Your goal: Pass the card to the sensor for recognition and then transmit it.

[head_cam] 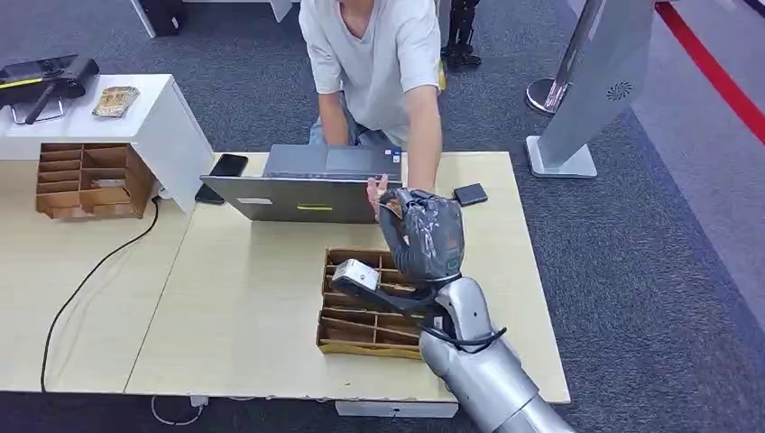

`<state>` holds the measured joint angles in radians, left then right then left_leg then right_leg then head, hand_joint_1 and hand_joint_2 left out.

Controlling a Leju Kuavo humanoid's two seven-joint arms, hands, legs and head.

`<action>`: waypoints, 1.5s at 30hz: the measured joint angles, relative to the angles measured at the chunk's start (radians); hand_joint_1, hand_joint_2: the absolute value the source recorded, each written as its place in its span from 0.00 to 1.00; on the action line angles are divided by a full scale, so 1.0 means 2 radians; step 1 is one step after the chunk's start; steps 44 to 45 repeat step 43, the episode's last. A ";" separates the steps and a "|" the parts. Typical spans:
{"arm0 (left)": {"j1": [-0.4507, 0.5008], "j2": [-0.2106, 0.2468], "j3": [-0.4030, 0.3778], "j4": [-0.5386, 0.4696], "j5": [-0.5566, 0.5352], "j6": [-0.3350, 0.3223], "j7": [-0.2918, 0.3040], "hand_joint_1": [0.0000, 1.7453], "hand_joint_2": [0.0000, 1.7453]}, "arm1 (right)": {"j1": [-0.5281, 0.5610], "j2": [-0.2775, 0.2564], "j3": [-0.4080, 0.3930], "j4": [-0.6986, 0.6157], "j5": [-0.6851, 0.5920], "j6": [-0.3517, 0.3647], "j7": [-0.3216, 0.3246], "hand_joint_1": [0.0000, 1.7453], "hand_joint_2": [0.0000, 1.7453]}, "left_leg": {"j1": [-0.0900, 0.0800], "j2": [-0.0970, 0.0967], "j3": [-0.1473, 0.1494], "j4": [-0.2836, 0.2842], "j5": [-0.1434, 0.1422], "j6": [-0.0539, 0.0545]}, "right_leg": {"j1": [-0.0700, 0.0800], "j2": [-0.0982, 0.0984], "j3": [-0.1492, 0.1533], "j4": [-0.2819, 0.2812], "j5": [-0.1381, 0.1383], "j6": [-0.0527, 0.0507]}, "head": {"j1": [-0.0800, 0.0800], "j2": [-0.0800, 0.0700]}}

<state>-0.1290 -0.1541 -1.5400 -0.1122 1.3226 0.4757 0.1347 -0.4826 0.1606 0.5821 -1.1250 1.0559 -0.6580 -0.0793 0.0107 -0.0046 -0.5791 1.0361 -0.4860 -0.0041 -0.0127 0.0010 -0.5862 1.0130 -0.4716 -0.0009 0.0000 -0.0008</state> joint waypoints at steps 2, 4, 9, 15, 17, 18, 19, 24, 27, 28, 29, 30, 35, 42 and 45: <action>0.000 0.000 0.000 0.000 0.000 0.000 0.000 0.00 0.00 | -0.002 0.000 0.001 0.004 0.000 0.002 0.007 0.10 1.00 | 0.000 0.000 0.000 0.000 0.000 0.000 | 0.000 0.000 0.000 0.000 0.000 0.000 | 0.000 0.000; 0.000 0.000 0.000 0.000 0.001 0.000 0.000 0.00 0.00 | -0.004 0.000 0.002 0.009 0.000 0.010 0.015 0.00 1.00 | 0.000 0.000 0.000 0.000 0.000 0.000 | 0.000 0.000 0.000 0.000 0.000 0.000 | 0.000 0.000; 0.000 0.000 0.000 0.000 0.003 0.000 0.000 0.00 0.00 | -0.009 0.000 0.004 0.023 -0.003 0.020 0.026 0.00 1.00 | 0.000 0.000 0.000 0.000 0.000 0.000 | 0.000 0.000 0.000 0.000 0.000 0.000 | 0.000 0.000; 0.000 0.000 0.000 0.000 0.005 0.002 0.001 0.00 0.00 | -0.009 0.000 0.007 0.027 -0.003 0.025 0.029 0.00 0.00 | 0.000 0.000 0.000 0.000 0.000 0.000 | 0.000 0.000 0.000 0.000 0.000 0.000 | 0.000 0.000; 0.000 0.000 0.000 0.000 0.006 0.002 0.001 0.00 0.00 | -0.009 0.000 0.008 0.027 -0.004 0.026 0.030 0.00 0.00 | 0.000 0.000 0.000 0.000 0.000 0.000 | 0.000 0.000 0.000 0.000 0.000 0.000 | 0.000 0.000; 0.000 0.000 0.000 0.000 0.007 0.003 0.001 0.00 0.00 | -0.009 0.000 0.009 0.027 -0.005 0.026 0.031 0.00 0.00 | 0.000 0.000 0.000 0.000 0.000 0.000 | 0.000 0.000 0.000 0.000 0.000 0.000 | 0.000 0.000; 0.000 0.000 0.000 0.000 0.008 0.003 0.002 0.00 0.00 | -0.009 0.000 0.009 0.027 -0.007 0.026 0.031 0.00 0.00 | 0.000 0.000 0.000 0.000 0.000 0.000 | 0.000 0.000 0.000 0.000 0.000 0.000 | 0.000 0.000; 0.000 0.000 0.000 0.000 0.013 0.006 0.002 0.00 0.00 | -0.002 -0.001 0.014 0.014 -0.042 0.023 0.008 0.00 0.00 | 0.000 0.000 0.000 0.000 0.000 0.000 | 0.000 0.000 0.000 0.000 0.000 0.000 | 0.000 0.000; 0.000 -0.001 0.000 0.000 0.019 0.009 0.002 0.00 0.00 | 0.015 -0.002 0.018 -0.008 -0.092 0.023 -0.025 0.00 0.00 | 0.000 0.000 0.000 0.000 0.000 0.000 | 0.000 0.000 0.000 0.000 0.000 0.000 | 0.000 0.000; 0.000 -0.001 0.000 0.000 0.022 0.010 0.002 0.00 0.00 | 0.023 -0.003 0.019 -0.018 -0.106 0.022 -0.034 0.00 0.00 | 0.000 0.000 0.000 0.000 0.000 0.000 | 0.000 0.000 0.000 0.000 0.000 0.000 | 0.000 0.000; 0.000 -0.001 0.001 0.000 0.023 0.010 0.002 0.00 0.00 | 0.030 -0.005 0.021 -0.028 -0.118 0.021 -0.043 0.00 0.00 | 0.000 0.000 0.000 0.000 0.000 0.000 | 0.000 0.000 0.000 0.000 0.000 0.000 | 0.000 0.000; 0.000 -0.001 0.001 0.000 0.026 0.011 0.002 0.00 0.00 | 0.037 -0.006 0.022 -0.038 -0.129 0.020 -0.052 0.00 0.00 | 0.000 0.000 0.000 0.000 0.000 0.000 | 0.000 0.000 0.000 0.000 0.000 0.000 | 0.000 0.000; 0.001 -0.002 0.004 0.000 0.033 0.016 0.002 0.00 0.00 | 0.072 -0.014 0.030 -0.086 -0.175 0.016 -0.086 0.00 0.00 | 0.000 0.000 0.000 0.000 0.000 0.000 | 0.000 0.000 0.000 0.000 0.000 0.000 | 0.000 0.000; 0.001 -0.006 0.012 0.000 0.043 0.021 0.002 0.00 0.00 | 0.116 -0.026 0.035 -0.147 -0.252 0.020 -0.135 0.00 0.00 | 0.000 0.000 0.000 0.000 0.000 0.000 | 0.000 0.000 0.000 0.000 0.000 0.000 | 0.000 0.000; 0.001 -0.006 0.014 0.000 0.045 0.023 0.002 0.00 0.00 | 0.124 -0.028 0.036 -0.158 -0.277 0.029 -0.146 0.00 0.00 | 0.000 0.000 0.000 0.000 0.000 0.000 | 0.000 0.000 0.000 0.000 0.000 0.000 | 0.000 0.000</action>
